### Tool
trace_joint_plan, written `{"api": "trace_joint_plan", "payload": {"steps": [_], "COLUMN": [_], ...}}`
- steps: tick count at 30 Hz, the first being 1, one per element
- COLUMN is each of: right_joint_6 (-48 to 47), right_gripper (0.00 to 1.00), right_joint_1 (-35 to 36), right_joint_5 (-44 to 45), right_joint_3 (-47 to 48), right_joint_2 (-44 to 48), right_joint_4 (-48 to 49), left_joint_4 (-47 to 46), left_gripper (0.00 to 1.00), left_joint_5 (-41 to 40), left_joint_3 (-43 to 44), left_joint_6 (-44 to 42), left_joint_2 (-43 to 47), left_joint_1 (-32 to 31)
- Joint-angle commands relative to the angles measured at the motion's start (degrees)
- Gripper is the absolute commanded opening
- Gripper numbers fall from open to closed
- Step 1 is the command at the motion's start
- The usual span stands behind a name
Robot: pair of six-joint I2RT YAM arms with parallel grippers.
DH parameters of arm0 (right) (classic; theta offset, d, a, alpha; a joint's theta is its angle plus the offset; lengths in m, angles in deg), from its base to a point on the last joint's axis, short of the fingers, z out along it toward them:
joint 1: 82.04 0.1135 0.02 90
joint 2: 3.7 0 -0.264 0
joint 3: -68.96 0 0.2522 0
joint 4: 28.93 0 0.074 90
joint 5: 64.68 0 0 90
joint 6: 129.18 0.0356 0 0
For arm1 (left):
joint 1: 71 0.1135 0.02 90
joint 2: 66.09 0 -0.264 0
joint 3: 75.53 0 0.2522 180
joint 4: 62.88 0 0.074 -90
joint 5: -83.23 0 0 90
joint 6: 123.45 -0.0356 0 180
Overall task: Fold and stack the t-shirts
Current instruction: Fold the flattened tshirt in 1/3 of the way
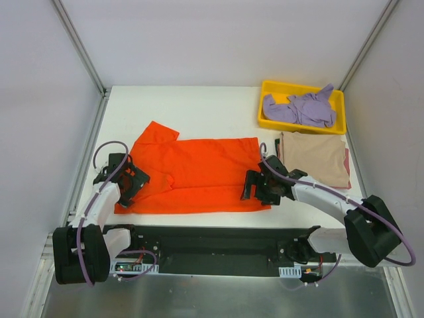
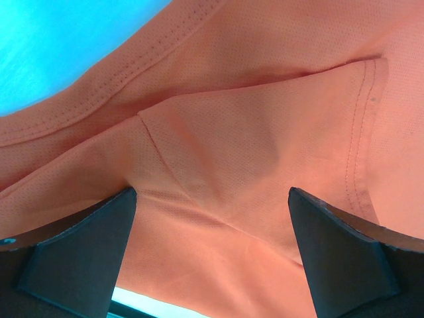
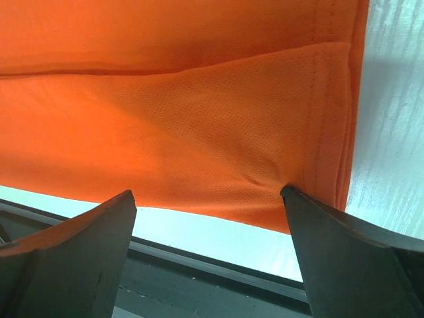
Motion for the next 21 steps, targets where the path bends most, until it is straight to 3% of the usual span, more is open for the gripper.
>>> {"api": "trace_joint_plan", "payload": {"steps": [1, 10, 21], "right_joint_6": [1.21, 5.51, 6.57], "right_gripper": [0.96, 0.96, 0.96], "right_joint_1": [0.42, 4.28, 5.08], "right_joint_5": [2.03, 2.11, 3.69], "right_joint_3": [-0.9, -3.27, -4.15], "right_joint_2": [0.64, 4.41, 6.87], "right_joint_4": [-2.5, -3.99, -6.8], "left_joint_4": [5.23, 5.23, 6.45], "left_gripper": [0.99, 0.99, 0.99], "left_joint_5": [-3.55, -4.51, -7.23], "left_joint_3": [-2.86, -5.32, -4.54], "left_joint_6": [0.44, 1.41, 1.58], "left_joint_2": [3.92, 10.42, 10.6], "left_joint_1": [0.15, 0.15, 0.15]}}
